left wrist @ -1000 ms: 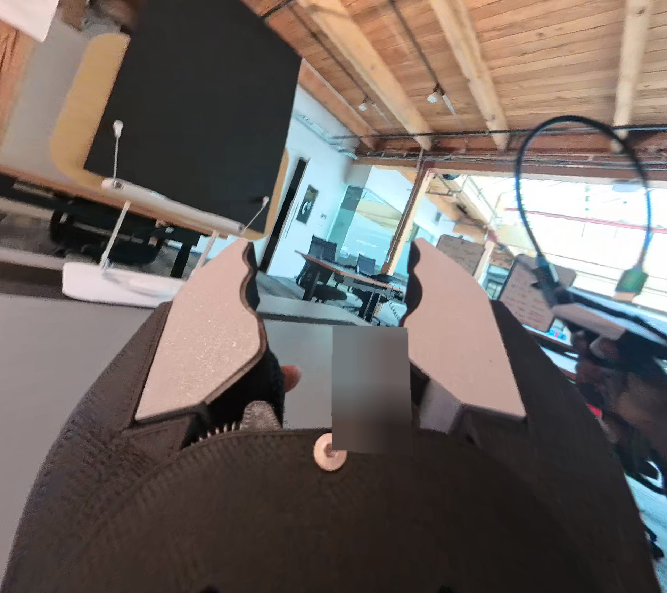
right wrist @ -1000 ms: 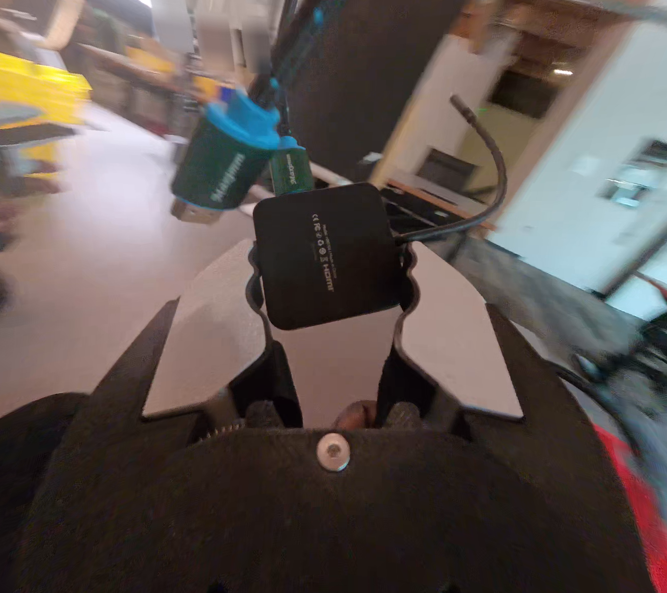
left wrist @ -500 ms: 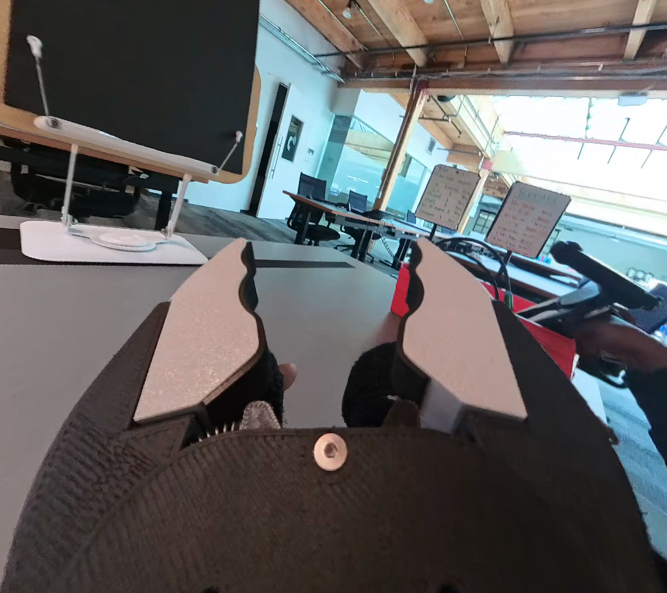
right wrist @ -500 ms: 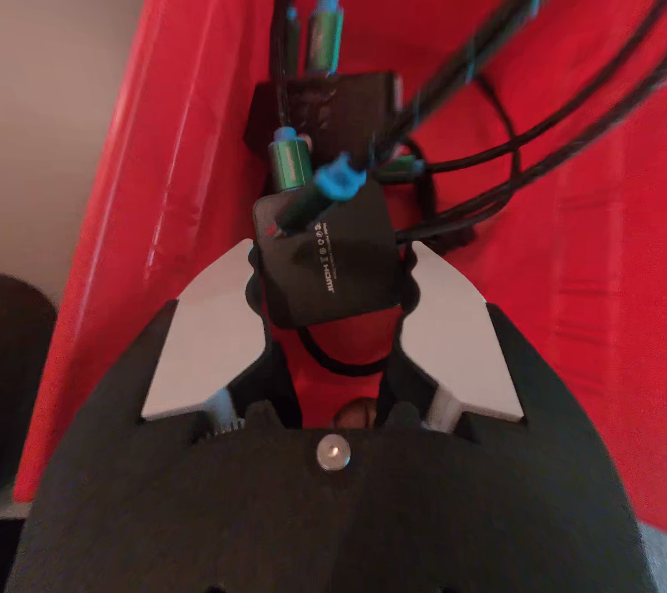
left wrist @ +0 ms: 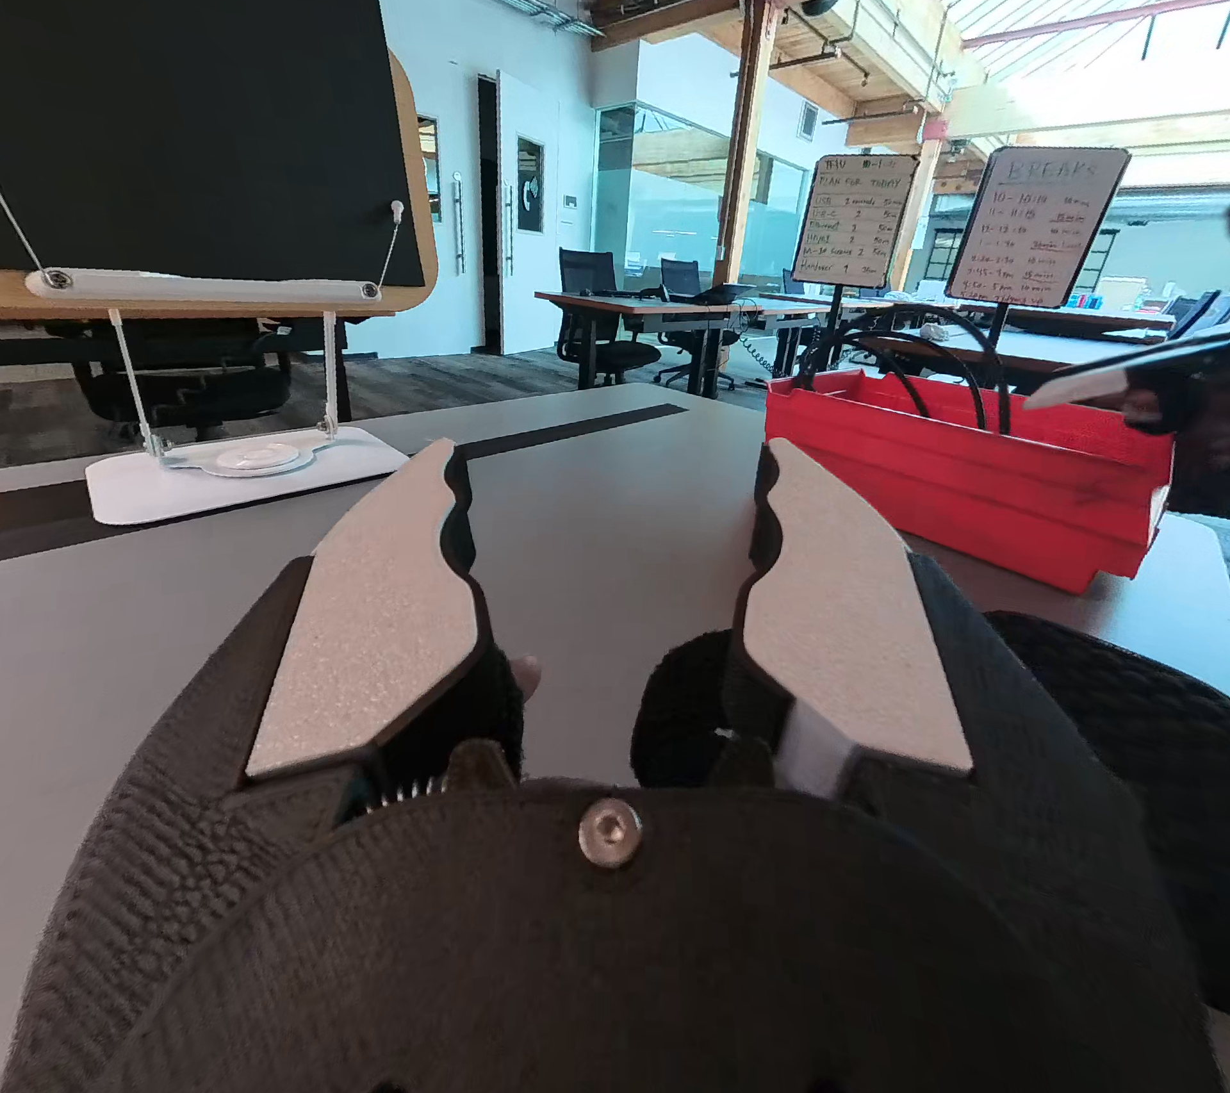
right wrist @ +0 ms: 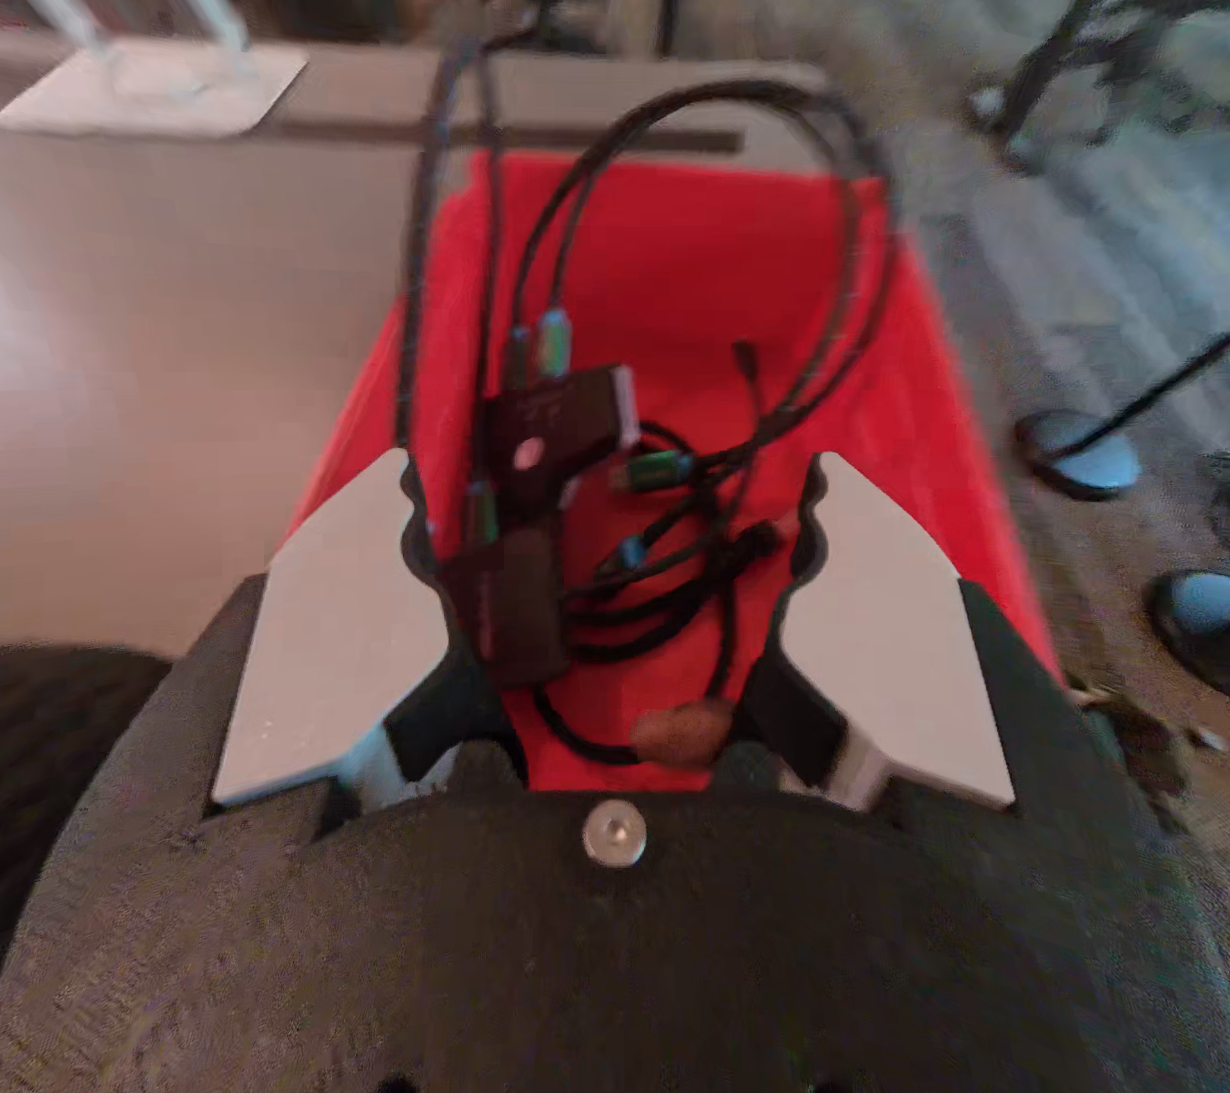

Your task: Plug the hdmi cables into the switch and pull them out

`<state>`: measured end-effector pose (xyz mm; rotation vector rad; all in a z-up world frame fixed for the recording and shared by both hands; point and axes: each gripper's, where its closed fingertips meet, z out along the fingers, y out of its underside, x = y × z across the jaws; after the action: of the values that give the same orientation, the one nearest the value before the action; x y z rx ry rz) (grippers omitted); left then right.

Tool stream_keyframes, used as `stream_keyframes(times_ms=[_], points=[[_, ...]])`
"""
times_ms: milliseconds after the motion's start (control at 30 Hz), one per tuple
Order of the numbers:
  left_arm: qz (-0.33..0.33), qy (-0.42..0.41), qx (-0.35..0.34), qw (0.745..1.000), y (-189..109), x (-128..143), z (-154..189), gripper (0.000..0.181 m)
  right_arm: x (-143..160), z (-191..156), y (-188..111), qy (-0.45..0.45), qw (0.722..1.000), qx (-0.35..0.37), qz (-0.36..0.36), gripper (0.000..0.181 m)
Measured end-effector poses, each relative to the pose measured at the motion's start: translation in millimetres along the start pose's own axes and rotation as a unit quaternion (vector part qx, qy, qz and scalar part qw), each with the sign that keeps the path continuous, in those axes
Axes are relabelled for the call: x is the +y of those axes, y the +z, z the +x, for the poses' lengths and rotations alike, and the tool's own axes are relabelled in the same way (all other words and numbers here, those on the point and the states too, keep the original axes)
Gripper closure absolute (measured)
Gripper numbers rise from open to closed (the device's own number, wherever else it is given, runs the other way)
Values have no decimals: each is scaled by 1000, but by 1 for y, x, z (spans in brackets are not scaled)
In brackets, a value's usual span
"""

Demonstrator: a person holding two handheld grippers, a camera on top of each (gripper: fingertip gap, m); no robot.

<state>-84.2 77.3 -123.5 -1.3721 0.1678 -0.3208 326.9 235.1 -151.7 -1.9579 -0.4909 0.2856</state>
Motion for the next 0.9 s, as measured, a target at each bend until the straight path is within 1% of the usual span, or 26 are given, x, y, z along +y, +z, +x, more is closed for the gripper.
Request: stream_keyframes(times_ms=[67, 100, 167, 233, 267, 333, 367, 400, 467, 600, 633, 733, 800, 867, 900], points=[[1, -2, -1, 1000, 0, 0, -1, 100, -4, 36, -12, 8, 996, 88, 29, 63], [0, -4, -1, 1000, 0, 0, -1, 100, 1, 53, -18, 8, 991, 129, 21, 62], [-2, -4, 0, 1000, 0, 1, -1, 100, 26, 80, -25, 20, 982, 183, -49, 63], [-7, 0, 0, 1000, 0, 3, 0, 100, 54, 94, -25, 43, 974, 188, -117, 65], [-10, 3, 0, 1000, 0, 4, 0, 100, 64, 97, -23, 58, 972, 181, -137, 69], [-15, 9, 0, 1000, 1, 6, 0, 100, 78, 99, -19, 78, 970, 168, -159, 88], [-17, 10, 0, 1000, 1, 6, 0, 100, 83, 103, -18, 80, 967, 172, -168, 91], [-18, 11, 0, 1000, 1, 6, 0, 100, 86, 107, -19, 76, 964, 185, -176, 100], [-19, 10, 2, 1000, 1, 7, 0, 100, 91, 112, -21, 65, 959, 201, -190, 110], [-24, 11, 5, 1000, 1, 9, 2, 100, 97, 123, -27, 47, 949, 234, -206, 137], [-27, 12, 6, 1000, 1, 9, 2, 100, 98, 123, -26, 42, 949, 232, -208, 136], [-34, 14, 10, 999, 2, 12, 4, 101, 97, 119, -26, 46, 956, 211, -200, 144], [-39, 18, 10, 999, 2, 14, 4, 101, 93, 107, -25, 63, 968, 161, -185, 156], [-42, 20, 10, 999, 2, 15, 4, 101, 89, 88, -23, 82, 980, 82, -161, 175], [-43, 21, 10, 999, 2, 15, 4, 101, 89, 81, -21, 84, 982, 57, -158, 177]])
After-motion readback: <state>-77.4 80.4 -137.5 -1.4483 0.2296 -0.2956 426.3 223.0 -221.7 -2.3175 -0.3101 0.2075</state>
